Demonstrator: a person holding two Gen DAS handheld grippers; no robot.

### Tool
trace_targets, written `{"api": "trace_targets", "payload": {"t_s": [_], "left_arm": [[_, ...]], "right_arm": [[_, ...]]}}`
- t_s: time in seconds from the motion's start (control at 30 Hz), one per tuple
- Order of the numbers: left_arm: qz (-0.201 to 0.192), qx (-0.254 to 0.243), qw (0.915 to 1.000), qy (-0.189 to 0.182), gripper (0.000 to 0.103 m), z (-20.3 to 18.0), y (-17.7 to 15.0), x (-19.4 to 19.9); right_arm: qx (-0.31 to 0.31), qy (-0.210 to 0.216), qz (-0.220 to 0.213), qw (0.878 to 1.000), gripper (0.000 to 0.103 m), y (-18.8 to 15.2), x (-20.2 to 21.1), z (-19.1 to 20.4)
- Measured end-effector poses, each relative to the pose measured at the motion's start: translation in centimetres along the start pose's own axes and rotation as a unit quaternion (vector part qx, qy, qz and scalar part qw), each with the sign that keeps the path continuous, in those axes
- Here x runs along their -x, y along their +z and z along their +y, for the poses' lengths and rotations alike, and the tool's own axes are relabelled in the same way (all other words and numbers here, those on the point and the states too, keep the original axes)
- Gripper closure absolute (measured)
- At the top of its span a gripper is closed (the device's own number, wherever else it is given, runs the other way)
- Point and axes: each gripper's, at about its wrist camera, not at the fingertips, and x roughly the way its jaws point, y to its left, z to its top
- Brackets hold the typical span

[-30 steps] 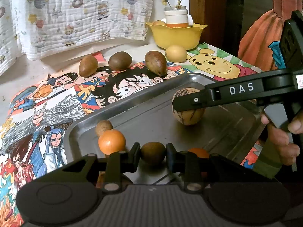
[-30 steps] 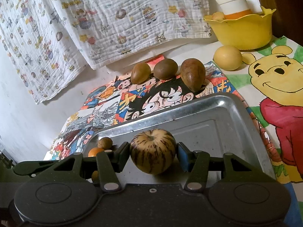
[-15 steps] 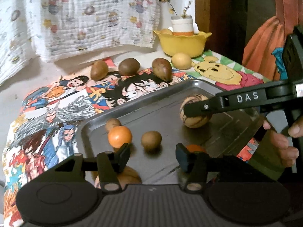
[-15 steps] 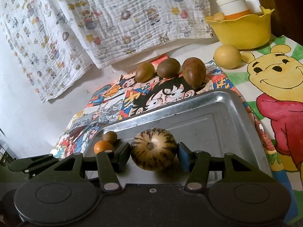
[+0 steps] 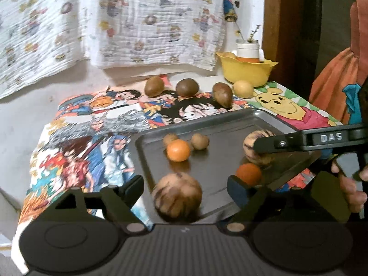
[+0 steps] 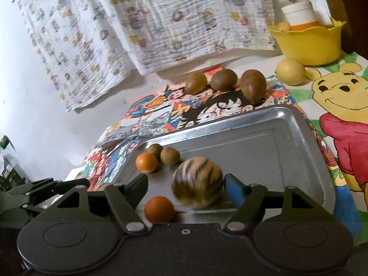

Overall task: Organize fruits
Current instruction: 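Lower both fruits onto the metal tray and open both tools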

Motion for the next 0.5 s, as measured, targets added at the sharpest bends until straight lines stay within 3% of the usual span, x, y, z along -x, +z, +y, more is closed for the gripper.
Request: {"api": "trace_targets", "payload": {"t_s": [0.2,0.5], "left_arm": [[-0.002,0.025,0.9997,0.007,0.009,1.1,-1.1,1.3],[0.011,0.034,0.9991,0.022,0.001,2.2,-2.4,2.1]], "right_arm": [[0.041,0.008,-0.006,0.999,0.012,-0.9,1.5,1.4],[0.114,-0.027,0.005,0.993,0.001,-1.9,2.6,2.7]]}}
